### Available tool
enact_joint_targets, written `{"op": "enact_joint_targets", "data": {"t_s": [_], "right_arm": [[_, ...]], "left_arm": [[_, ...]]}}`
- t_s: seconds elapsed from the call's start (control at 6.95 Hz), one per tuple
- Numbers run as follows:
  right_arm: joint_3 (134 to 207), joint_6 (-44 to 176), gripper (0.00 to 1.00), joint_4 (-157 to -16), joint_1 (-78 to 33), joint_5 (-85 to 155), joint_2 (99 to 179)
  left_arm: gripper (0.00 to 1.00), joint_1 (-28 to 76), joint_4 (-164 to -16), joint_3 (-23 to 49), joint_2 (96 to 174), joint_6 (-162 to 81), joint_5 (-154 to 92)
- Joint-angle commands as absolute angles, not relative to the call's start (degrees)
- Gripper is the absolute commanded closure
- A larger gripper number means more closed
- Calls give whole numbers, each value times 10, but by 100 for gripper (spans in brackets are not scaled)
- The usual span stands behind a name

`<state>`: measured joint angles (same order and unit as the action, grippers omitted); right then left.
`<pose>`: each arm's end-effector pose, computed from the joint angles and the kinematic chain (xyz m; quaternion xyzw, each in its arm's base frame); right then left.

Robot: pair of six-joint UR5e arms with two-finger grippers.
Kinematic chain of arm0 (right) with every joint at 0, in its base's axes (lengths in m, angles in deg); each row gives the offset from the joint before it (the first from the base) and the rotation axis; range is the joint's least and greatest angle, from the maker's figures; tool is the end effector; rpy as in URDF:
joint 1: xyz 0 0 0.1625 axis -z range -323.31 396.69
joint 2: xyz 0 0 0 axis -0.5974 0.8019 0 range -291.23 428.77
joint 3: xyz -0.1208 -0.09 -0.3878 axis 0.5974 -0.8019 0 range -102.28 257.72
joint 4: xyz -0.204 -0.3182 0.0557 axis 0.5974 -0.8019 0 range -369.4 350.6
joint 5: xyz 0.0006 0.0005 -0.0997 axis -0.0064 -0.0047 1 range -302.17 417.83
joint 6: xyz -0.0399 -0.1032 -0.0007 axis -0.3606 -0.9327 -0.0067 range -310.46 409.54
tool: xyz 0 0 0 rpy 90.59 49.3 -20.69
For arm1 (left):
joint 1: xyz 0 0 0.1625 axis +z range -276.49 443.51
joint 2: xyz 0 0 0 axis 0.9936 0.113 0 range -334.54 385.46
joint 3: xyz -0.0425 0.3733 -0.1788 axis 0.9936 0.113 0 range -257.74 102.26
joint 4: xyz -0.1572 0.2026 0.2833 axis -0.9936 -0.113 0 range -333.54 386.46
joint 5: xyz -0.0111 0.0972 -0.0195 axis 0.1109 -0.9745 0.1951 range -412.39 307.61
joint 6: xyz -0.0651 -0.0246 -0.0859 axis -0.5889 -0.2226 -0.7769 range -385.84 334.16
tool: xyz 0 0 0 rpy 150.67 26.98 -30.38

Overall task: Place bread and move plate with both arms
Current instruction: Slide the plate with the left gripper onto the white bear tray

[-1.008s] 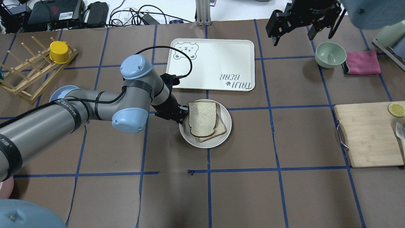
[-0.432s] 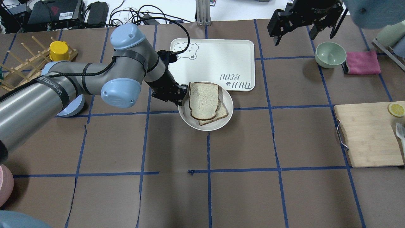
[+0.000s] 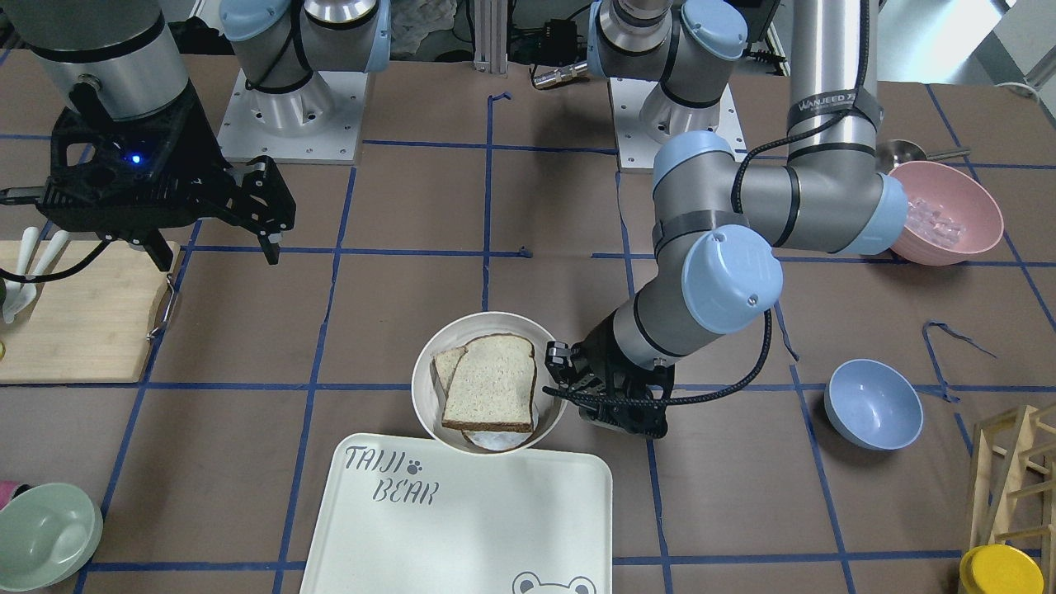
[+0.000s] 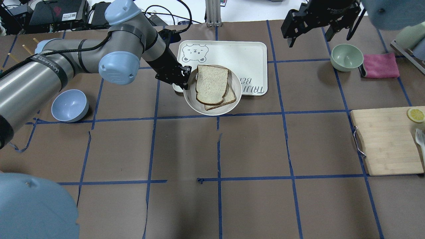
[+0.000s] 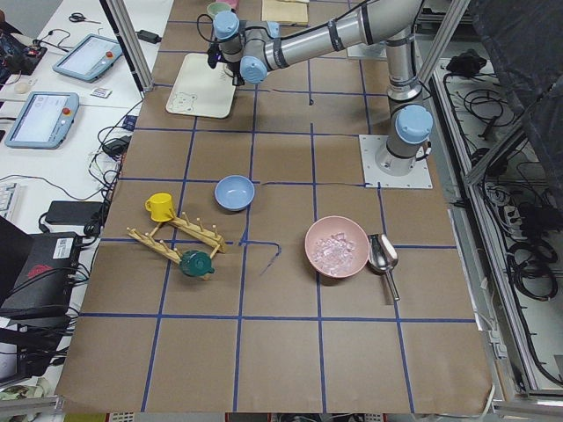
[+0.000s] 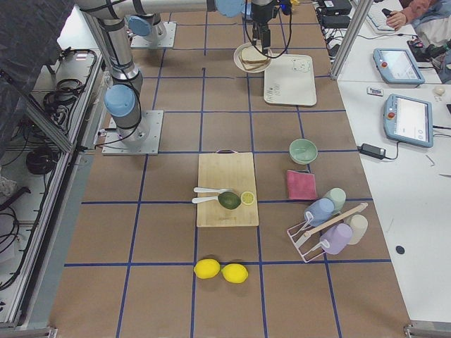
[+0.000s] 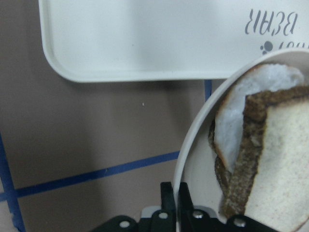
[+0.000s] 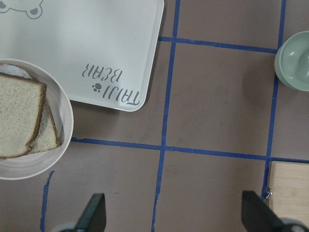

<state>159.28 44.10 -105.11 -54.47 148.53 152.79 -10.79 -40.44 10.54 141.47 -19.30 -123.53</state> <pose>0.1423 -0.5127 0.4963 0.0570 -0.9958 0.0709 0.0088 -0.2141 -0.5921 0.2824 -0.0916 -0.9822 -0.0071 0.1640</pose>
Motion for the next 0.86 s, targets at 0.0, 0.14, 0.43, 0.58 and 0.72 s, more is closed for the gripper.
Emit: {"op": "enact_joint_targets", "data": {"t_s": [0.0, 0.14, 0.43, 0.58, 0.72], "right_arm": [[1593, 441, 0, -1051, -545, 1485, 1528], [1593, 440, 0, -1052, -545, 1485, 1528], [1593, 436, 0, -1057, -545, 1485, 1528], [1593, 436, 0, -1056, -541, 1485, 1528], [1593, 434, 0, -1056, -533, 1486, 1528]], "left_arm": [[100, -103, -407, 10, 1497, -147, -1231], [100, -103, -407, -46, 1539, -135, -1227], [100, -103, -407, -129, 1615, -135, -1213], [100, -103, -407, -151, 1632, -134, -1211], [100, -104, -406, -164, 1647, -123, -1196]]}}
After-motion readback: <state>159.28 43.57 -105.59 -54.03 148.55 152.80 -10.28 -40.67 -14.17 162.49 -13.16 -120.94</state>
